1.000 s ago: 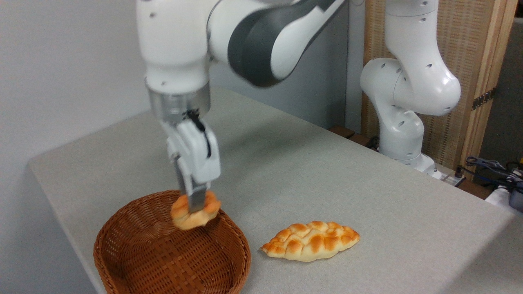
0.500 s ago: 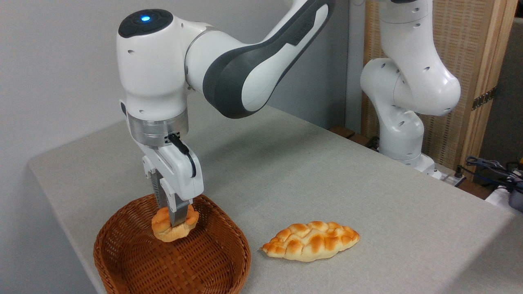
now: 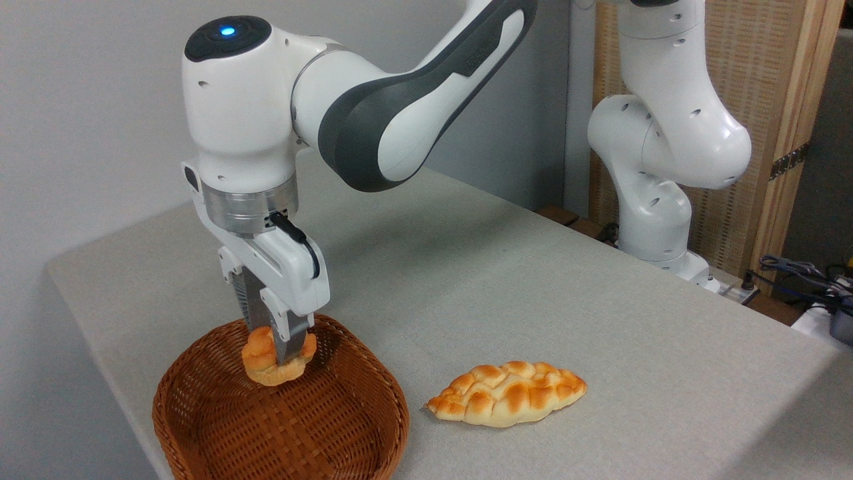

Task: Put bread into the basket

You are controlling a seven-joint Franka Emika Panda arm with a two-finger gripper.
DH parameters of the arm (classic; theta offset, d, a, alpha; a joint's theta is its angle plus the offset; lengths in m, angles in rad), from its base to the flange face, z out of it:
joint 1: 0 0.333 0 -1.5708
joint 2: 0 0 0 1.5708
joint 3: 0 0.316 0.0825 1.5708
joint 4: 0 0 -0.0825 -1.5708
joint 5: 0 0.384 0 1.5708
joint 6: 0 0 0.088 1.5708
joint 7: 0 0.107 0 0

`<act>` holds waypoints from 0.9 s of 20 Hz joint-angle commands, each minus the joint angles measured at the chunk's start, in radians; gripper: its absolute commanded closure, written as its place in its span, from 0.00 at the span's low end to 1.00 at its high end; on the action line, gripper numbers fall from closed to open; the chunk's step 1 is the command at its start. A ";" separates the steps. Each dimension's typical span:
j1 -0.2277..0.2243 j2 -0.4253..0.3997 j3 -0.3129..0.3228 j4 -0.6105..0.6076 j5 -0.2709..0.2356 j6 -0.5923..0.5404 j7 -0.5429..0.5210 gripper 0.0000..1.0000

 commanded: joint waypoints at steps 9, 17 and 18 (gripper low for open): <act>0.064 -0.153 0.001 0.039 0.067 -0.203 -0.001 0.00; -0.086 -0.224 0.128 0.087 0.216 -0.431 0.003 0.00; -0.086 -0.224 0.128 0.087 0.213 -0.429 0.004 0.00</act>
